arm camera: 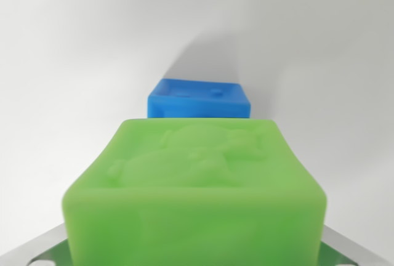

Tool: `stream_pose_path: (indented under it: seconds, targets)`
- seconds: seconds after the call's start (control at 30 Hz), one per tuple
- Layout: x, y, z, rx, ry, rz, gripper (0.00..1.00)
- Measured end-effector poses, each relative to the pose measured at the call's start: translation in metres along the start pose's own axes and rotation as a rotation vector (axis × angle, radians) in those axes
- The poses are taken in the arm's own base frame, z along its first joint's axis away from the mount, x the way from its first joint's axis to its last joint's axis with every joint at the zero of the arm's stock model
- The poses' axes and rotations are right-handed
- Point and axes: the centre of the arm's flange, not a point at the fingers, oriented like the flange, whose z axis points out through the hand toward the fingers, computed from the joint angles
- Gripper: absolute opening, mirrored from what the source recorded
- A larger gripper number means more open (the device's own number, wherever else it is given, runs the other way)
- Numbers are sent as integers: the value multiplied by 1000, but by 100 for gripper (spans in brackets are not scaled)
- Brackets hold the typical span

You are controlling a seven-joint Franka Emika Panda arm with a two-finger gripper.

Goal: Stack cube

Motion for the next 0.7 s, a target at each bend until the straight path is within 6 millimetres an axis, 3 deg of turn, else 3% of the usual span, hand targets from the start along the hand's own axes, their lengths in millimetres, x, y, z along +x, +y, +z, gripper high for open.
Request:
stream_pose_path:
  seconds: [0.4,0.7]
  targets:
    - [-1,0,32,-1,0,4,0]
    - [-1,0,43,-2,0,4,0]
